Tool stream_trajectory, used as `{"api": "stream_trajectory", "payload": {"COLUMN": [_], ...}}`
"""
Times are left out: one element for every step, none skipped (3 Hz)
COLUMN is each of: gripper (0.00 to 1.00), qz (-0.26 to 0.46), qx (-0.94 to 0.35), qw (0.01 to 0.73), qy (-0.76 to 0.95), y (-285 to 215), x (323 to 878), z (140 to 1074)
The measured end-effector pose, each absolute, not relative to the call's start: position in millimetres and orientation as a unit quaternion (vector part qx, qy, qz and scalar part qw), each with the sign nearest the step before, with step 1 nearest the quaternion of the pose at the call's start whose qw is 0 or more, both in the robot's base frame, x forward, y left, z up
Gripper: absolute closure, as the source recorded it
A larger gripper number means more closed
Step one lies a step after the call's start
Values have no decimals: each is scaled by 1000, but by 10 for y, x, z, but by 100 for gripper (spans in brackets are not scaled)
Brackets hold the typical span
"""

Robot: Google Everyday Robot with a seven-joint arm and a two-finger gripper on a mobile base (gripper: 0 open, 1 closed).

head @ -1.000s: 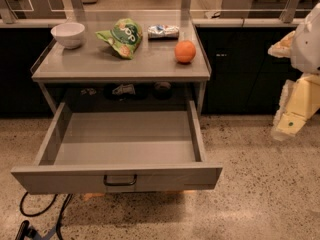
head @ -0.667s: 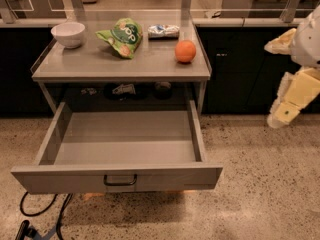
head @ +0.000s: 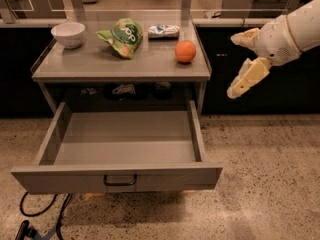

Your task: Place orange into top drawer

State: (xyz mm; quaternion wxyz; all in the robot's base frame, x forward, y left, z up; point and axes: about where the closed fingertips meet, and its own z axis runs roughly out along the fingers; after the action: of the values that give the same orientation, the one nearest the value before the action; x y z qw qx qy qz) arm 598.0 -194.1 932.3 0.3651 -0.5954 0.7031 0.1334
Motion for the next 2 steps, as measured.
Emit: {"api": "stream_trajectory", "payload": {"gripper": [0, 0], "qz": [113, 99], "qx": [-552, -526], "qw": [408, 433], "qy": [718, 725], "y": [-1899, -1916], "x": [6413, 6597], "z": [9292, 9329]}}
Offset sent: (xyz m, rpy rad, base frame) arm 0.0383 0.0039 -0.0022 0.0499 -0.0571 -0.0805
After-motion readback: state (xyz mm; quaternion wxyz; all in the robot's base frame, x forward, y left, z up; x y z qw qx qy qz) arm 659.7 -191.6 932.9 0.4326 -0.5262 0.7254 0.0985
